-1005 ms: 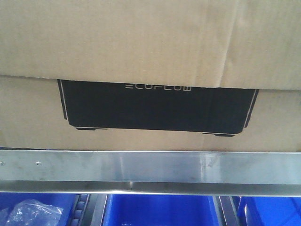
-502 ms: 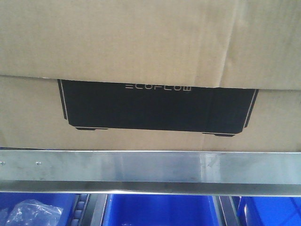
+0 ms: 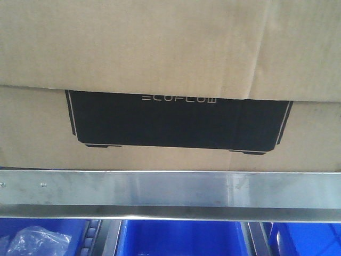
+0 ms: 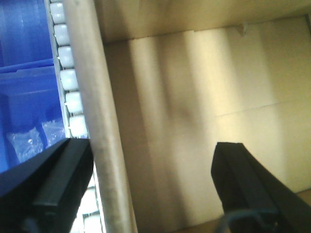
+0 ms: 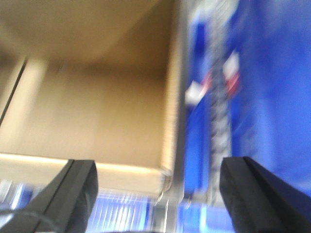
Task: Grab box from left shelf to table start
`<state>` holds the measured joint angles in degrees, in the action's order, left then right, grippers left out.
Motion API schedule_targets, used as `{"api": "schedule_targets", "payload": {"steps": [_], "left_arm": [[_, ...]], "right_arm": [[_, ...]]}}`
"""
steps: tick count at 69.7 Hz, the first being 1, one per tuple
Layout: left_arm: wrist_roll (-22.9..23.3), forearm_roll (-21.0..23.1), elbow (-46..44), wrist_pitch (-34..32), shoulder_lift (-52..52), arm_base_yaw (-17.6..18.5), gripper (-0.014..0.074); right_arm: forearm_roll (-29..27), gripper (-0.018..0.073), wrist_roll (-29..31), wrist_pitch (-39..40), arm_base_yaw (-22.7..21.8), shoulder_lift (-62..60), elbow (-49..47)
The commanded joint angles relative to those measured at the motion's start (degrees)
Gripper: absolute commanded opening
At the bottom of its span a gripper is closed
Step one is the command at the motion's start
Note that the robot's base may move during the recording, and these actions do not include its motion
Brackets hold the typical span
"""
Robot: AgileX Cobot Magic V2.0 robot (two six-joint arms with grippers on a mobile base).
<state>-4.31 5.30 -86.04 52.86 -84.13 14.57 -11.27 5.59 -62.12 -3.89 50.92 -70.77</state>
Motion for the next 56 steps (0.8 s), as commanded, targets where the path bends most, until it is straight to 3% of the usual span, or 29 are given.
{"api": "schedule_targets", "payload": {"steps": [1, 56], "left_arm": [[0.29, 0.22, -2.13, -3.72, 1.95, 0.41, 0.0404], [0.29, 0.0, -2.13, -10.72, 1.38, 0.41, 0.0404]], "right_arm": [[-0.84, 0.0613, 1.04, -1.05, -0.2, 5.37, -4.8], [0.57, 0.0613, 1.04, 1.79, -0.2, 32.87, -21.05]]}}
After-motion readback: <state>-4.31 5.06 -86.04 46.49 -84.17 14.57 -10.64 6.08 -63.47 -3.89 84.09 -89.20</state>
